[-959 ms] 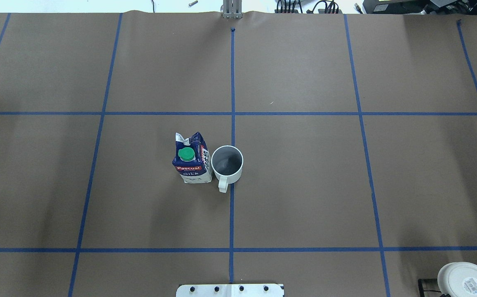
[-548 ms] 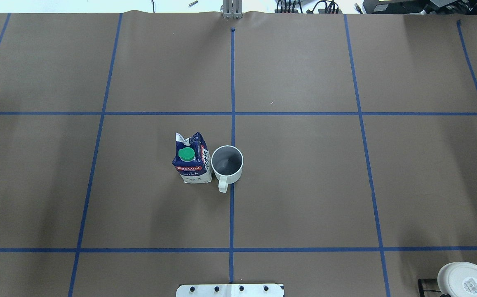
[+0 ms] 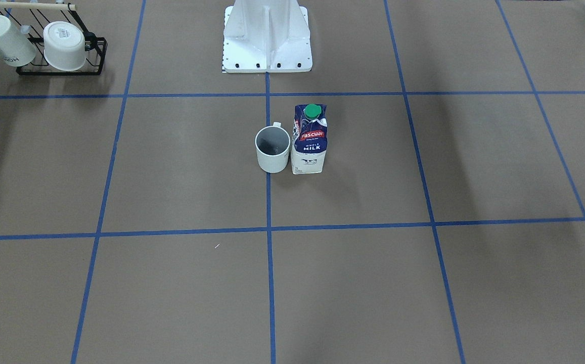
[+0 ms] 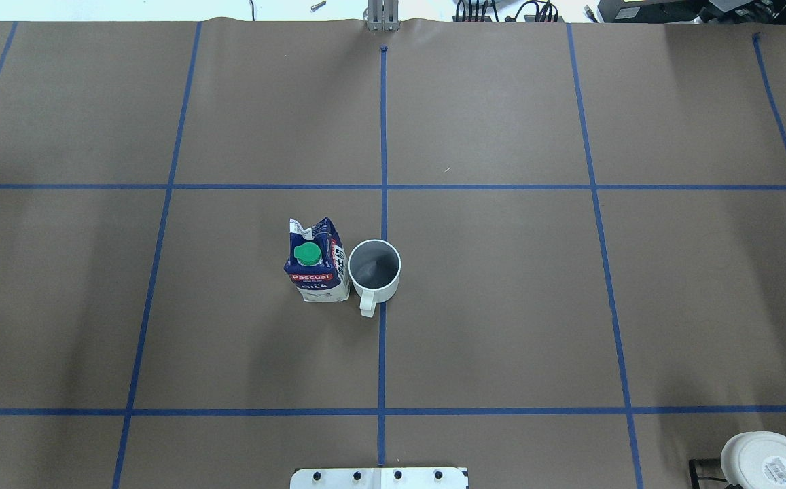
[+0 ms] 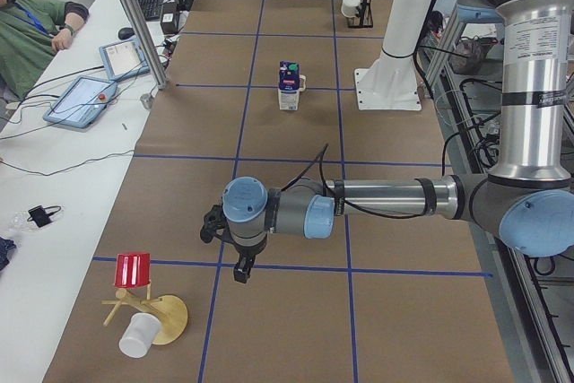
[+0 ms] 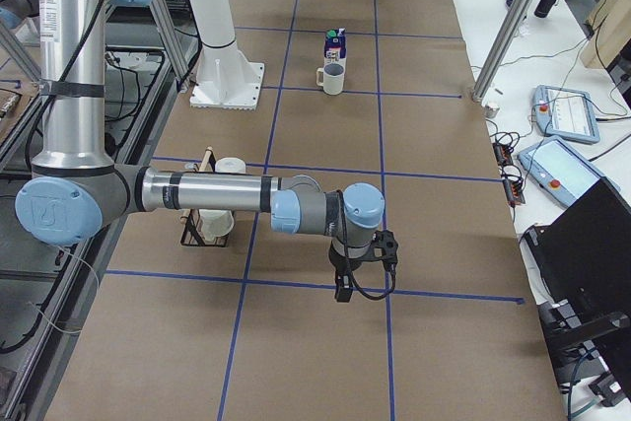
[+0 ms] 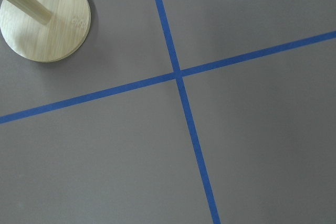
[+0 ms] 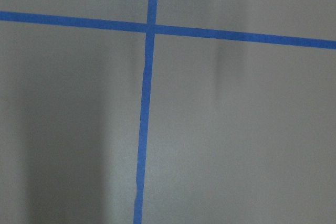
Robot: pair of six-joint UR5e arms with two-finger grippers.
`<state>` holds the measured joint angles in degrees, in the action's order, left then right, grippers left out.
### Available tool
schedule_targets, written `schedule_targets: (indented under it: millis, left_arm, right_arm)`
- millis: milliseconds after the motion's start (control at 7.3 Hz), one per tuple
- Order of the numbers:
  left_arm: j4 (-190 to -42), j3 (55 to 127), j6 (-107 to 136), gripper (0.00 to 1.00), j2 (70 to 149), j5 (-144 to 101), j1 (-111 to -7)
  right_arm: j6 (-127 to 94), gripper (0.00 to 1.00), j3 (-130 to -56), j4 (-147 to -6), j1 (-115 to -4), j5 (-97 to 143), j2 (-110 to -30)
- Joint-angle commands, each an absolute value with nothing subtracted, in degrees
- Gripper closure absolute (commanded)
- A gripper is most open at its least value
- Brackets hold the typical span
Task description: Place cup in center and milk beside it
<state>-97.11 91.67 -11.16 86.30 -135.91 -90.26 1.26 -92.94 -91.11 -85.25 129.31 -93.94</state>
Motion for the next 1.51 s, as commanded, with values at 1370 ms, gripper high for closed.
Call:
schedule_targets:
  millis: [1370]
  left_arm:
    - [-97.2, 92.1, -11.1, 0.01, 84.7, -135.8, -90.3]
  right_arm:
    - [1.0, 0.0, -93.1, -91.1, -85.3, 129.5, -94.3]
